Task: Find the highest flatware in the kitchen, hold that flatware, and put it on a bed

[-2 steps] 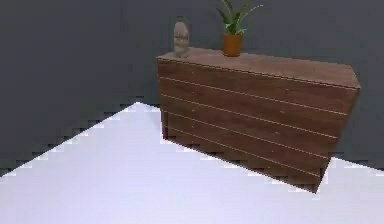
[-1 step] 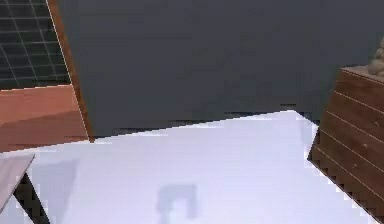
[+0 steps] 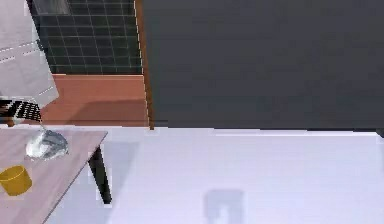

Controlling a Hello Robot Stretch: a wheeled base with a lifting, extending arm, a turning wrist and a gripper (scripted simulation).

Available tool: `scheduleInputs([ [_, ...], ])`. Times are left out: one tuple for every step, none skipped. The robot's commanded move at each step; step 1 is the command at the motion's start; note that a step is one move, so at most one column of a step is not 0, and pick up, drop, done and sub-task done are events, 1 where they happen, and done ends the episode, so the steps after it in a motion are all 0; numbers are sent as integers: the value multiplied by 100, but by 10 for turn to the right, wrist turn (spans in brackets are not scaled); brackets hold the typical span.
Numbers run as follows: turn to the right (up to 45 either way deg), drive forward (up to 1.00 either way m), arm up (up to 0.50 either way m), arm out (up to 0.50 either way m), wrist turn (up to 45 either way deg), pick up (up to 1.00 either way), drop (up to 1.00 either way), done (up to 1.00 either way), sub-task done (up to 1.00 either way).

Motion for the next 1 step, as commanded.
scheduleInputs([
  [0,100,0,0,0,0,0,0,0],
])
